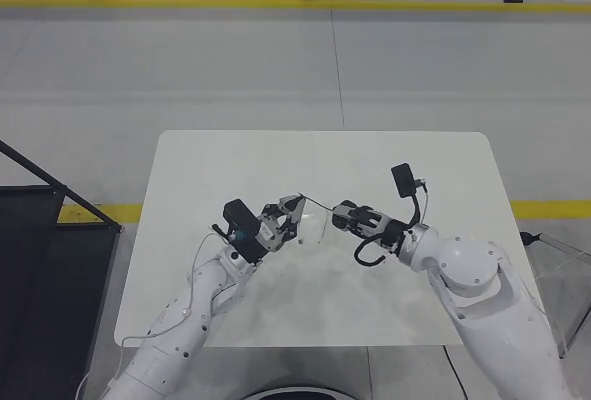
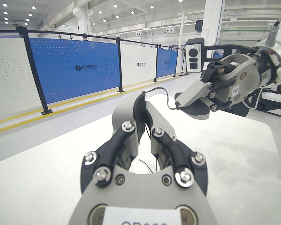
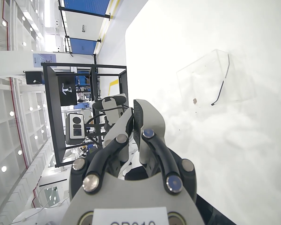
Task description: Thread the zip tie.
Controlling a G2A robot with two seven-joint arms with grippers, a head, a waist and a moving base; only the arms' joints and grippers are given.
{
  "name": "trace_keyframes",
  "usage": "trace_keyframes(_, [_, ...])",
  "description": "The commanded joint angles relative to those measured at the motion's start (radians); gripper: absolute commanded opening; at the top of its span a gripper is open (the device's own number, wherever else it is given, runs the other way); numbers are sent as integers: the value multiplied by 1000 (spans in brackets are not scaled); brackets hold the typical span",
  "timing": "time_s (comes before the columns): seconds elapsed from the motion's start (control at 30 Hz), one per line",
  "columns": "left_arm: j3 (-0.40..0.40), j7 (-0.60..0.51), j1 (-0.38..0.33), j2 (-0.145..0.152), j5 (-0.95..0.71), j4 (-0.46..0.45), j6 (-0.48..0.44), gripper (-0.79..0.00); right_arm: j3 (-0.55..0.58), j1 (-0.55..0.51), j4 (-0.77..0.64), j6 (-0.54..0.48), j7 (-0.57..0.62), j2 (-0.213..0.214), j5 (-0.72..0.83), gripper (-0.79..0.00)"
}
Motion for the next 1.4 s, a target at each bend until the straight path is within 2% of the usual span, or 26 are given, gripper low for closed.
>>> trace_keyframes(0.0, [-1, 4, 1, -1, -3, 0, 3, -785, 0, 3, 1, 16, 5, 0, -2, -785])
trace_keyframes(0.17, [-1, 4, 1, -2, -1, 1, 3, -785, -4, 10, 3, 28, 6, -1, -4, -785])
trace_keyframes(0.53, [4, -6, -5, -1, 35, 7, -25, -785, 9, -6, -5, -18, -3, -3, 20, -785])
trace_keyframes(1.37, [1, 7, -3, 1, 65, 5, -42, -785, 5, -4, -2, -12, 10, -4, -7, -785])
